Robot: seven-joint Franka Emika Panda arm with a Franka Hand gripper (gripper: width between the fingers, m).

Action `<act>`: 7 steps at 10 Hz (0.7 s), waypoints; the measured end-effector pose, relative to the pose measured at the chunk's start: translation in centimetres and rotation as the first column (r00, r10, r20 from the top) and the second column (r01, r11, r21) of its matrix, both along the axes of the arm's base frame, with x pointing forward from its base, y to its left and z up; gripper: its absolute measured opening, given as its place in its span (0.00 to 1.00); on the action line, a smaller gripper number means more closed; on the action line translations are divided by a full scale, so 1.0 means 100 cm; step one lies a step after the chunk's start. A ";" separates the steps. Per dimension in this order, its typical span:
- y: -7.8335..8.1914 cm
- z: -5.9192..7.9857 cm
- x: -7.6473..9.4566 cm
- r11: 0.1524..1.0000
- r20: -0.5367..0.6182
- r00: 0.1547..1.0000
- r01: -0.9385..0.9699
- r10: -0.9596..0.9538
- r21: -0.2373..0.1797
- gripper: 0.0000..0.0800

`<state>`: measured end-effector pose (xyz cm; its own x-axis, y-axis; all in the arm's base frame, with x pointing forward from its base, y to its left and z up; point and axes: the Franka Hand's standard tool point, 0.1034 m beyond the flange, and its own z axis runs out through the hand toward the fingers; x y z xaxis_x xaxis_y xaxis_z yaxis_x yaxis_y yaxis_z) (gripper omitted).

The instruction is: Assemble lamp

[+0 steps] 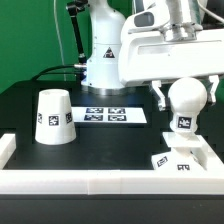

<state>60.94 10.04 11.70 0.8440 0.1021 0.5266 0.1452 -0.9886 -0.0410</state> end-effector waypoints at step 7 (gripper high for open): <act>-0.002 -0.003 0.000 1.000 0.017 1.000 0.005 -0.005 -0.003 0.87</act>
Offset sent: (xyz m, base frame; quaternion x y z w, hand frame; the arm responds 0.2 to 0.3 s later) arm 0.0000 0.0000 0.0000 0.0000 0.0000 0.0000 1.0000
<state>60.91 9.86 11.45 0.8354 0.0997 0.5405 0.1409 -0.9894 -0.0352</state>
